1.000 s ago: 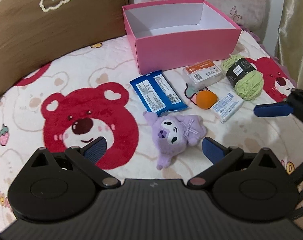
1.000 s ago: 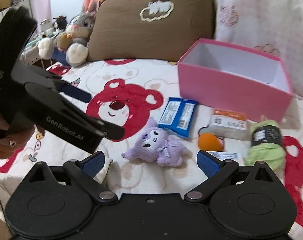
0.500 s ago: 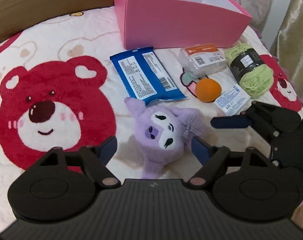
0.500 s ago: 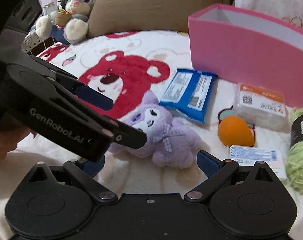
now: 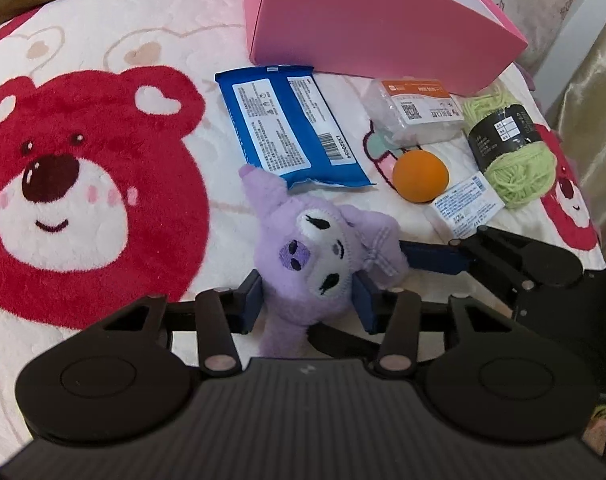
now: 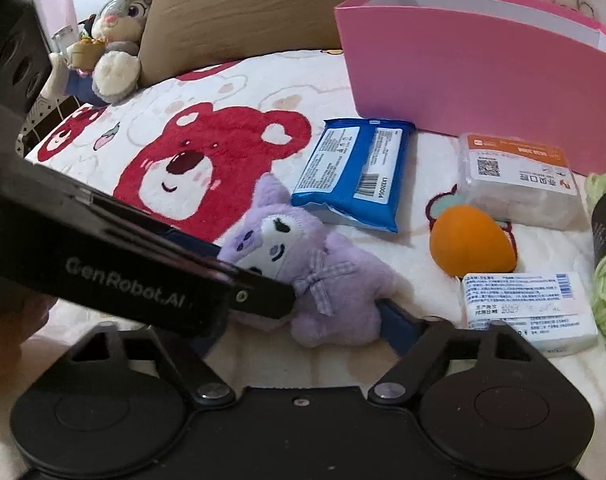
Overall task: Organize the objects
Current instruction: 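Reach the left tool to the purple plush doll and close on it, then lift the purple plush doll with the left tool and carry it into the pink box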
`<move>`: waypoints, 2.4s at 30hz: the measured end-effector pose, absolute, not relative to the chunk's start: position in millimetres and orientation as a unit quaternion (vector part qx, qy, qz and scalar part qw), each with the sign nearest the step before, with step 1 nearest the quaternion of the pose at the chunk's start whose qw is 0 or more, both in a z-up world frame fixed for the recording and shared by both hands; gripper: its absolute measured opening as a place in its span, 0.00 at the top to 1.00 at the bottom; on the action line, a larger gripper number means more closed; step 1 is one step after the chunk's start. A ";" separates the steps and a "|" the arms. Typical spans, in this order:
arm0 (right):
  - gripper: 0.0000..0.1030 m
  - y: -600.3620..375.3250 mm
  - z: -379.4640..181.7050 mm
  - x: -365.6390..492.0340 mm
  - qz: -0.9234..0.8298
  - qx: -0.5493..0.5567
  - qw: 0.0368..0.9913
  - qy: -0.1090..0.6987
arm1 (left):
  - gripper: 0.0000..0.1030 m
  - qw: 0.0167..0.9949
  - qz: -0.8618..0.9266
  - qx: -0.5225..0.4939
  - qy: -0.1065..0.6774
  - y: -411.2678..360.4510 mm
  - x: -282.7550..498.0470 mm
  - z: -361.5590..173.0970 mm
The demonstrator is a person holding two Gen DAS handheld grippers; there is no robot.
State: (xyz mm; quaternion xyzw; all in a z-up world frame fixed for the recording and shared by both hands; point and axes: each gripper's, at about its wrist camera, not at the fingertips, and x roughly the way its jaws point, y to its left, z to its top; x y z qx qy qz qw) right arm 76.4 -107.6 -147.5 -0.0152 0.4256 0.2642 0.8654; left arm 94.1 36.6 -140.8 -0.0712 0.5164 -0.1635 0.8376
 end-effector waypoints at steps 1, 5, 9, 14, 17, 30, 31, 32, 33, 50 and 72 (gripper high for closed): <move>0.19 -107.0 -149.2 76.3 0.264 -0.019 0.865 0.425 | 0.56 0.838 -0.163 -0.071 0.516 35.7 93.7 -140.2; 0.25 -105.6 -146.4 73.2 0.262 -0.030 0.870 0.418 | 0.57 0.842 -0.161 -0.058 0.512 31.3 90.6 -133.8; 0.28 -108.0 -130.6 66.6 0.252 -0.032 0.873 0.415 | 0.57 0.844 -0.173 -0.044 0.506 28.2 84.8 -115.6; 0.29 -112.9 -95.5 56.3 0.243 -0.048 0.875 0.415 | 0.57 0.838 -0.195 -0.030 0.509 23.8 79.7 -82.2; 0.29 -118.1 -72.0 53.1 0.242 -0.057 0.876 0.412 | 0.57 0.830 -0.209 -0.030 0.517 21.4 81.9 -56.9; 0.29 -145.3 27.9 80.8 0.235 -0.122 0.896 0.357 | 0.57 0.839 -0.244 0.000 0.486 -4.2 116.6 41.2; 0.29 -147.7 32.0 84.4 0.234 -0.126 0.897 0.355 | 0.57 0.840 -0.245 0.001 0.484 -7.1 121.7 45.2; 0.29 -150.8 35.3 89.4 0.232 -0.131 0.897 0.351 | 0.57 0.840 -0.246 0.002 0.483 -10.1 128.2 48.5; 0.29 -151.1 37.1 93.8 0.231 -0.135 0.898 0.349 | 0.57 0.841 -0.245 -0.001 0.482 -12.3 134.1 51.0; 0.29 -220.0 32.4 228.2 0.214 -0.123 0.899 0.361 | 0.57 0.852 -0.235 -0.019 0.467 -69.3 260.9 36.3; 0.30 -210.8 -49.2 353.6 0.194 -0.205 0.847 0.451 | 0.57 0.816 -0.180 -0.133 0.533 -77.0 381.1 -73.6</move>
